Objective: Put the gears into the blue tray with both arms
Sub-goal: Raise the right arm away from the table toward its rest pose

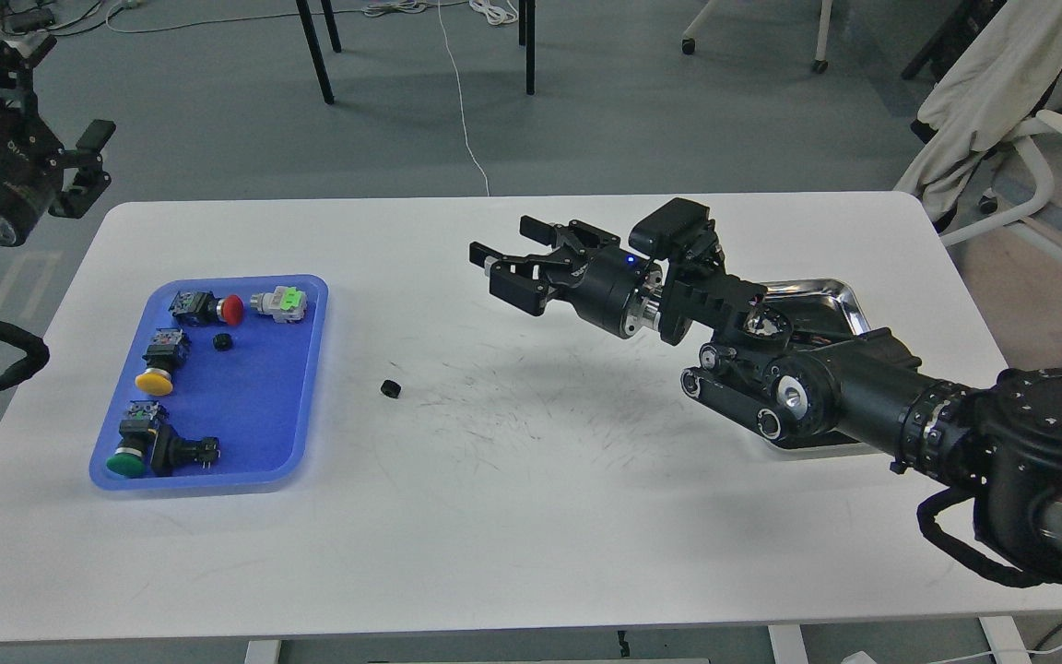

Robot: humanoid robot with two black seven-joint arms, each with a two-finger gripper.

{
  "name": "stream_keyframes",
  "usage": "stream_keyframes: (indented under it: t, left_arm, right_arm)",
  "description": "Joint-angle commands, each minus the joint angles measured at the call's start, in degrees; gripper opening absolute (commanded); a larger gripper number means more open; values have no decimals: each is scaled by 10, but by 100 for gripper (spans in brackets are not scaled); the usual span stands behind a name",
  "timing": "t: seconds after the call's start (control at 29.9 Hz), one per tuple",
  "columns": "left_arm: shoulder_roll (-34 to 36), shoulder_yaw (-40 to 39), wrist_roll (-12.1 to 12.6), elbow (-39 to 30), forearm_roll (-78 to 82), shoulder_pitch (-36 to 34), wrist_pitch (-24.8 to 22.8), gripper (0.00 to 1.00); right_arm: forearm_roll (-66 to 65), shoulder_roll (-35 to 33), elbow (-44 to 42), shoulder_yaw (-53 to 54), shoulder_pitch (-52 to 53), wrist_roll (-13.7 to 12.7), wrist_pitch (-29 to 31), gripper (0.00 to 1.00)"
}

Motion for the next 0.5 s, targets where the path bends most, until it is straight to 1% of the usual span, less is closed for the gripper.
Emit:
stream_keyframes:
  t: [0.0,0.13,0.2,0.27,0.37,0.47]
  left_arm:
    - [18,2,0,-36,6,11,-10,98]
    - [40,3,0,-78,17,25,-16,98]
    - [59,3,0,-122,23,31,-30,98]
    - [84,-4,0,-157,54,42,-39,98]
    - [83,-7,0,-159,87,43,-10,98]
    - [87,2,0,-180,100,46,-3,98]
  right_arm:
    - [82,0,0,12,11,0,-1,87]
    - [164,0,4,24,30,0,-3,87]
    - [217,-6,8,45,38,0,-1,88]
    - [265,-25,7,55,42,0,0,91]
    - [314,-62,8,61,45,0,1,92]
    - [349,-96,13,70,46,0,1,92]
